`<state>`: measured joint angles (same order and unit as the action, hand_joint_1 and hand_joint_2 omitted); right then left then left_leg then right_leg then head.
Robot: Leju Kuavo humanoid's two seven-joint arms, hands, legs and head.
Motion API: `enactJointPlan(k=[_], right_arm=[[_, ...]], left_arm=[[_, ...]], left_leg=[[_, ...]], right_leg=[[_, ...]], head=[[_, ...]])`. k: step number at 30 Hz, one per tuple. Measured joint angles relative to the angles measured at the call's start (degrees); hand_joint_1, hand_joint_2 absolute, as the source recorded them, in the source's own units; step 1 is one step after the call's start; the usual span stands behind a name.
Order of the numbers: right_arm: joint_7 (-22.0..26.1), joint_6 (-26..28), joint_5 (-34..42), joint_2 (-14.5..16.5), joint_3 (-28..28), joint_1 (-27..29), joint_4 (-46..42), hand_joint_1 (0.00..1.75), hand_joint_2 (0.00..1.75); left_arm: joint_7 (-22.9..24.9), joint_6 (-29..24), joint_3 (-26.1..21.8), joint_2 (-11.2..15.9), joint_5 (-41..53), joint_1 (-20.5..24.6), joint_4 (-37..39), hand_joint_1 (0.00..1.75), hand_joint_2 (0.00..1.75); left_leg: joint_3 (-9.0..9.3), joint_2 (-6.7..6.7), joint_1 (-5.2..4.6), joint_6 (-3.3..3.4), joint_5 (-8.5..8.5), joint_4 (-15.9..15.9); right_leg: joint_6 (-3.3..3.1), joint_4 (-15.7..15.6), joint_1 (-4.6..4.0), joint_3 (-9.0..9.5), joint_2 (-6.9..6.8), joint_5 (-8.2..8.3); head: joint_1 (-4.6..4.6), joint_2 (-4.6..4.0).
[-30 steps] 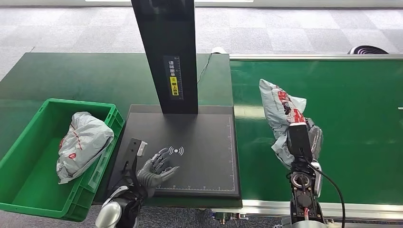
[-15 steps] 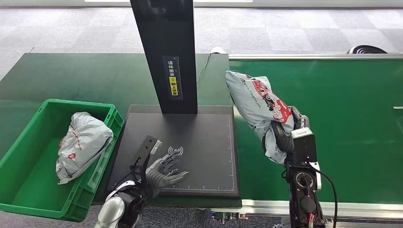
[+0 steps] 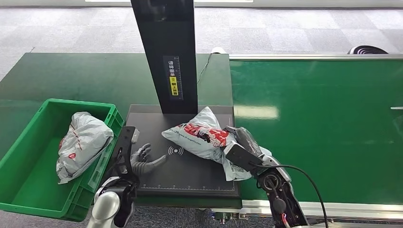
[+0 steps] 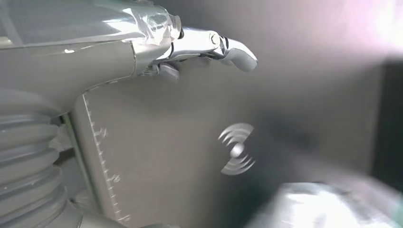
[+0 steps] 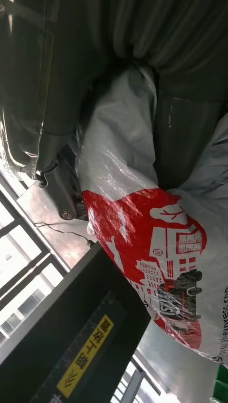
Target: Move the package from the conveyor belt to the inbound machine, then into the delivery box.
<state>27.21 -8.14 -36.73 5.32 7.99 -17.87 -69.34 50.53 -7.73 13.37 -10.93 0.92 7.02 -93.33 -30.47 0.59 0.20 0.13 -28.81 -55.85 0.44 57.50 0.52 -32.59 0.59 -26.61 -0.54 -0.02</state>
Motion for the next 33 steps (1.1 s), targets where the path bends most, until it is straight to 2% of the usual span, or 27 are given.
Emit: enactJointPlan(k=[6,9,17,33], right_arm=[[-0.3,0.0,-0.6,-0.5,3.1,-1.1,3.1,1.75,1.75],[0.1,0.0,-0.4,-0.9,4.4,-1.7,4.3,1.75,1.75],[4.3,-1.1,1.3,-1.2,8.0,-2.6,6.3,1.75,1.75],[5.9,-1.3,2.3,-1.2,9.8,-3.0,7.2,1.75,1.75]], left_arm=[[0.0,-13.7,-2.0,0.4,-0.2,-1.6,-8.1,0.0,1.75],[0.0,-17.7,-2.5,0.7,-0.3,-2.5,-12.3,0.0,1.75],[0.0,-16.3,-2.7,1.1,-1.3,-3.0,-15.1,0.0,1.75],[0.0,-14.5,-2.5,1.2,-1.3,-2.9,-15.1,0.0,1.75]], left_leg=[[-0.01,0.01,-0.01,0.0,0.0,0.0],[-0.01,0.02,-0.01,0.0,0.0,0.0],[0.01,0.03,0.0,0.0,0.0,0.0],[0.0,0.03,-0.01,0.0,0.0,0.0]], right_leg=[[0.0,0.0,0.01,0.0,0.0,0.0],[0.0,0.0,0.01,0.0,-0.01,0.0],[0.0,0.0,0.0,0.0,-0.01,0.0],[0.0,0.0,0.01,0.0,-0.01,0.0]], head=[[0.01,0.0],[0.01,0.01],[0.01,0.0],[-0.01,-0.01]])
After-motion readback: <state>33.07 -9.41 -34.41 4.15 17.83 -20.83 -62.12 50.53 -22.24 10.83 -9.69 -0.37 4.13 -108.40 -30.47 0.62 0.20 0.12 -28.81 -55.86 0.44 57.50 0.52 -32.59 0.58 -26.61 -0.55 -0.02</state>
